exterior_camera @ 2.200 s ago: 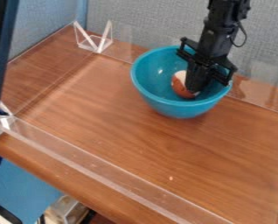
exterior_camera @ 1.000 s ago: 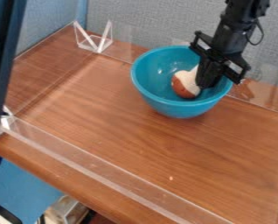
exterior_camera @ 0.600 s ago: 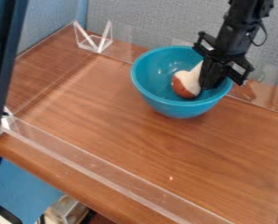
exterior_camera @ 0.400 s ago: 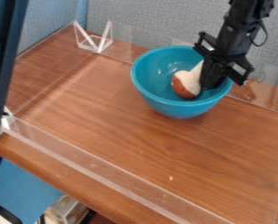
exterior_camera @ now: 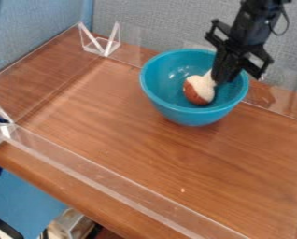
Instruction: Remove the mushroom from inside the blue bowl and put it on the table
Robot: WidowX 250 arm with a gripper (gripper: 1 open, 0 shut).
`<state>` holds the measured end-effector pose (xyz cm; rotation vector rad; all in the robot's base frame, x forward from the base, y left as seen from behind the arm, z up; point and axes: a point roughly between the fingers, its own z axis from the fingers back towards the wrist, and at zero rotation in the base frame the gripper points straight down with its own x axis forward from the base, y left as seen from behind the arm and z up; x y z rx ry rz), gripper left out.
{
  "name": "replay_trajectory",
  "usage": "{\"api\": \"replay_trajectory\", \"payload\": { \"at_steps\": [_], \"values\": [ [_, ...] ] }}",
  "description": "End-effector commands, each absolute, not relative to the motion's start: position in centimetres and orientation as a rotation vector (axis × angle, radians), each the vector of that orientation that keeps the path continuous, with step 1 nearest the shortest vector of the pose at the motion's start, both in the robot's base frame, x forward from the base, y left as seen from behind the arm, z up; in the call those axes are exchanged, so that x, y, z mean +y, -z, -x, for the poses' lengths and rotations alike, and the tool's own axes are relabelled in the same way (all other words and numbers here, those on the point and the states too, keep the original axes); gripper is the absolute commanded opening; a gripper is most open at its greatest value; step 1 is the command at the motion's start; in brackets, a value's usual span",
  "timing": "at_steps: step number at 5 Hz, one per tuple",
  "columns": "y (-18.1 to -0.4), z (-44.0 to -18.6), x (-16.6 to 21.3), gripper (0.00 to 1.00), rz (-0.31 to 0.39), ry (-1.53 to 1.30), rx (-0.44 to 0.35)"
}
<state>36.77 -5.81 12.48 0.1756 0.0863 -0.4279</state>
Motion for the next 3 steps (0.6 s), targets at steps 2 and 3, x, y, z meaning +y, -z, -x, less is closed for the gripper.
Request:
{"api": "replay_trajectory", "payload": {
  "at_steps": [2, 3],
  "values": [
    [-17.7, -34.6, -2.6, 0.00, -0.185, 0.322, 0.015],
    [-17.0, -35.9, -3.1, 1.00, -0.180, 0.322, 0.028]
  ]
}}
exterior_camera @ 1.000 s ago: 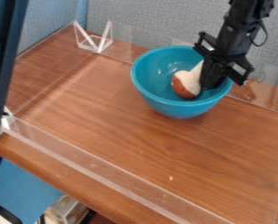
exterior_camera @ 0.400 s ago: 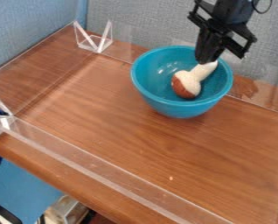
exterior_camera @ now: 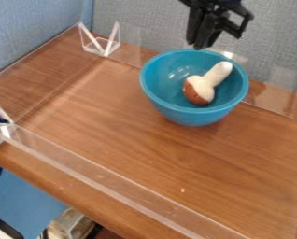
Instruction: Remove the mushroom from inside the blue bowl and put it on the table
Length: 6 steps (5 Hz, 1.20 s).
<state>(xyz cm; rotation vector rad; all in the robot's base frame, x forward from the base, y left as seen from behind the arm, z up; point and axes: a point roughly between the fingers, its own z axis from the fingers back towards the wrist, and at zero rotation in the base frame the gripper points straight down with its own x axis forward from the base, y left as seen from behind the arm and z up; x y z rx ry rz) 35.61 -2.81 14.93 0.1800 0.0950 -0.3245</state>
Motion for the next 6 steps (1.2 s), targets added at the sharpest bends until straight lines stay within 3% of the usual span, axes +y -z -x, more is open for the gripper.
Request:
{"api": "replay_trajectory", "payload": {
  "at_steps": [1, 4, 6],
  "values": [
    [-16.1, -36.6, -3.1, 1.00, -0.166, 0.317, 0.049],
    [-11.7, -38.6, -3.3, 1.00, -0.144, 0.306, 0.097],
    [-9.9, -39.0, -2.9, 1.00, -0.138, 0.298, 0.129]
  ]
}}
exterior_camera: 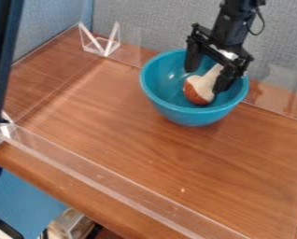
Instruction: Remove the mushroom from inside the blue bowl and put it on the table
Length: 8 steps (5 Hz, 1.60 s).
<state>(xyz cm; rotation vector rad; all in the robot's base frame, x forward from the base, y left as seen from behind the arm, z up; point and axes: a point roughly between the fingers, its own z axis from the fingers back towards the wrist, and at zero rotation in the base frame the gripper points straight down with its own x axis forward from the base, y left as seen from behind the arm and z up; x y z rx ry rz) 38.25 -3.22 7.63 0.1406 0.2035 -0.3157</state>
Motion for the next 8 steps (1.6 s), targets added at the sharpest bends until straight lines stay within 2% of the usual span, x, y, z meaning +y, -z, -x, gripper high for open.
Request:
{"api": "replay_trajectory", "payload": {
  "at_steps": [1, 2, 4, 8],
  "values": [
    [-9.3, -39.2, -2.8, 1.00, -0.136, 0.293, 0.140],
    [-8.9, -39.3, -2.7, 0.00, -0.134, 0.290, 0.146],
    [-9.0, -39.2, -2.7, 0.00, -0.132, 0.281, 0.145],
    [-12.0, -38.6, -2.6, 0.00, -0.142, 0.253, 0.110]
  ]
}}
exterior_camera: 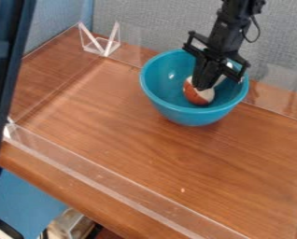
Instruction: Remove the mushroom from inside the blue bowl and put it on the table
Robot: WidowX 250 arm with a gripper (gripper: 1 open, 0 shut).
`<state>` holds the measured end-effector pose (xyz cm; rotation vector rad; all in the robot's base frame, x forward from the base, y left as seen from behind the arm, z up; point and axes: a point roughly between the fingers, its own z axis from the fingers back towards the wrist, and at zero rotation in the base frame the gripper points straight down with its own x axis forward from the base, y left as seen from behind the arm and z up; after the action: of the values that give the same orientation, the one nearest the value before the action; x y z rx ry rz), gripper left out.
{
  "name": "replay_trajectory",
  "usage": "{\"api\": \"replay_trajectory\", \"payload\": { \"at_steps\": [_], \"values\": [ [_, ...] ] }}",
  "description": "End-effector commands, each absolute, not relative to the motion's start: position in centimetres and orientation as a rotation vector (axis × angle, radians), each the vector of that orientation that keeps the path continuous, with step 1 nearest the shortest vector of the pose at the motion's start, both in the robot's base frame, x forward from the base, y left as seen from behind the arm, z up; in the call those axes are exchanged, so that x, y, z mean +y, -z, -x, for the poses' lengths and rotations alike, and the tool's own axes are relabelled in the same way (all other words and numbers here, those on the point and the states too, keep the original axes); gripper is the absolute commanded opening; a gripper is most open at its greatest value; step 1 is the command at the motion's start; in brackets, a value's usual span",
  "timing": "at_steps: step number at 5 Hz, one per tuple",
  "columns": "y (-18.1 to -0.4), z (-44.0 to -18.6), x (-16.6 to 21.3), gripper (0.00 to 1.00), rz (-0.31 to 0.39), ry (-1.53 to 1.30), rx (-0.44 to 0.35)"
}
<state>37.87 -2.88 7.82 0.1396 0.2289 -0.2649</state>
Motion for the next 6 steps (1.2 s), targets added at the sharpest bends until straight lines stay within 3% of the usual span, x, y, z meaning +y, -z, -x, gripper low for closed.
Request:
{"api": "replay_trajectory", "payload": {
  "at_steps": [1, 2, 4, 5, 6],
  "values": [
    [-12.8, -38.5, -2.6, 0.00, -0.145, 0.245, 0.099],
    [-14.3, -38.3, -2.6, 0.00, -0.157, 0.232, 0.075],
    [-20.1, -37.1, -0.9, 0.00, -0.197, 0.149, -0.014],
    [-19.2, -37.8, -1.3, 1.00, -0.182, 0.157, 0.000],
    [-17.7, -38.9, -1.6, 1.00, -0.178, 0.169, 0.020]
  ]
}}
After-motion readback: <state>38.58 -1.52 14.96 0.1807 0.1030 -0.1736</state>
